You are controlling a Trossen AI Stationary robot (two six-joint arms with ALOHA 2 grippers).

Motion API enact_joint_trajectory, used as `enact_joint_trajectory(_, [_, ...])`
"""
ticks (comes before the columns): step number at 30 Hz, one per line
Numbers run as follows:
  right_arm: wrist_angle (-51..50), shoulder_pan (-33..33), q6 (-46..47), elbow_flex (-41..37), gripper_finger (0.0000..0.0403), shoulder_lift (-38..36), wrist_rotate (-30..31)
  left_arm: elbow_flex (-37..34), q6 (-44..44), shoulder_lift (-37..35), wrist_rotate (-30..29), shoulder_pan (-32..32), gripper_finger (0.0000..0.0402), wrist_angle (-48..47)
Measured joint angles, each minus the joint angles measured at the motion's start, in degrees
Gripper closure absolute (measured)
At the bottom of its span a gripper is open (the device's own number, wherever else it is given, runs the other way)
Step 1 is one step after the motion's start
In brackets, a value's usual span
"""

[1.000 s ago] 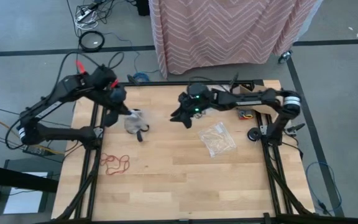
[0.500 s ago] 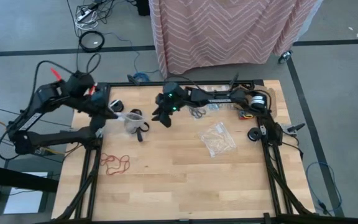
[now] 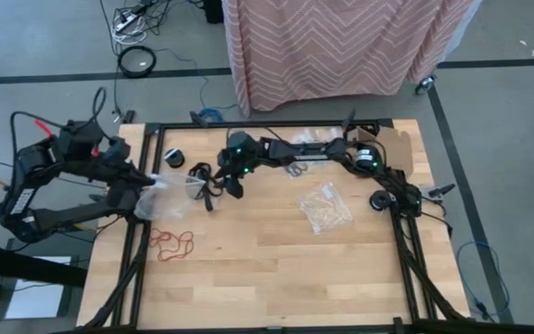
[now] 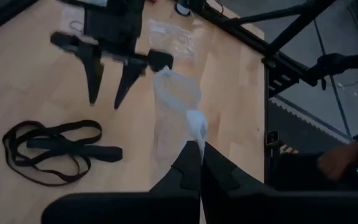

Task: Sort rubber bands
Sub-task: Move the black rubber bands to the center of the table

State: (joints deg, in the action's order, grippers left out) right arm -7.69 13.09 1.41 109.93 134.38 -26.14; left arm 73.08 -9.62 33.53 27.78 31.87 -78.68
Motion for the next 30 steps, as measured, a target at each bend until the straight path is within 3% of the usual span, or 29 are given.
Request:
enact_joint_trajectory(13, [1.2, -2.1, 2.8, 1.1, 0.0235, 5.1, 0.4, 0.0, -0.9, -1.3, -2.7, 0.0, 0.0401, 0.1])
enact_joint_trajectory(19, [-6.5, -2.5, 4.0, 12.5, 0.0235, 9.7, -2.1, 0.0, -0.8, -1.1, -2.9, 0.0, 0.0401, 2.3])
enact_joint_trajectory(23, [-10.8, -2.3, 6.5, 20.3, 0.0235, 14.6, -0.6, -0.3, 0.1, -0.4, -3.1, 0.0, 0.0401, 1.5])
enact_joint_trajectory(30, [-12.4, 0.1, 8.1, 24.0, 0.0237, 16.5, -0.4, -0.3, 0.2, -0.3, -4.6, 0.0, 0.0401, 1.6])
